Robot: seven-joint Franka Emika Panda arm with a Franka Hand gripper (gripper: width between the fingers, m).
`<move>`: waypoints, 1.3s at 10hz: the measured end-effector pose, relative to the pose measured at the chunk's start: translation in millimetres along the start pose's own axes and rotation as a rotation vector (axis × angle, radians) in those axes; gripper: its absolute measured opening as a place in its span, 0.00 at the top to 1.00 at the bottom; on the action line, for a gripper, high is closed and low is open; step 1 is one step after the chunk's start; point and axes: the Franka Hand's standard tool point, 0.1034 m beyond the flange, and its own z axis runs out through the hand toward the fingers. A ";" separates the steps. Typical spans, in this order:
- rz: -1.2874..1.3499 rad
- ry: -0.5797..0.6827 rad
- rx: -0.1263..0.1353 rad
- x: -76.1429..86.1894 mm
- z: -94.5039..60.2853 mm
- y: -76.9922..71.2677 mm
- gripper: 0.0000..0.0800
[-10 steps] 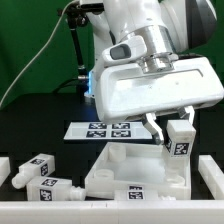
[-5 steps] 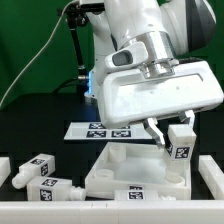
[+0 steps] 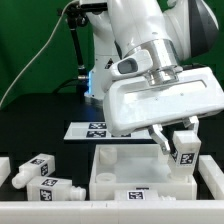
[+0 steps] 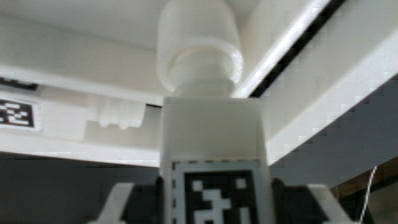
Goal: Assemble one leg
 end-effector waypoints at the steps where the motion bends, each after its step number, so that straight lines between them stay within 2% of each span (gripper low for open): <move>1: -0.002 0.001 0.000 0.0 0.0 -0.1 0.65; 4: -0.021 -0.002 0.009 0.3 0.3 -0.8 0.65; 5: -0.021 -0.010 0.014 -1.5 1.2 -1.7 0.57; 6: -0.021 -0.010 0.014 -1.5 1.2 -1.7 0.34; 7: -0.021 -0.010 0.014 -1.6 1.3 -1.7 0.34; 8: -0.021 -0.010 0.015 -0.7 1.0 -2.2 0.22; 9: -0.026 -0.005 0.014 4.4 -0.9 -3.9 0.20; 13: -0.024 -0.010 0.017 0.7 0.7 -4.7 0.19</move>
Offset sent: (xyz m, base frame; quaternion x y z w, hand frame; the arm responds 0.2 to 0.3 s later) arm 0.0000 0.0000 0.0000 0.0000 0.0000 0.0000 1.0000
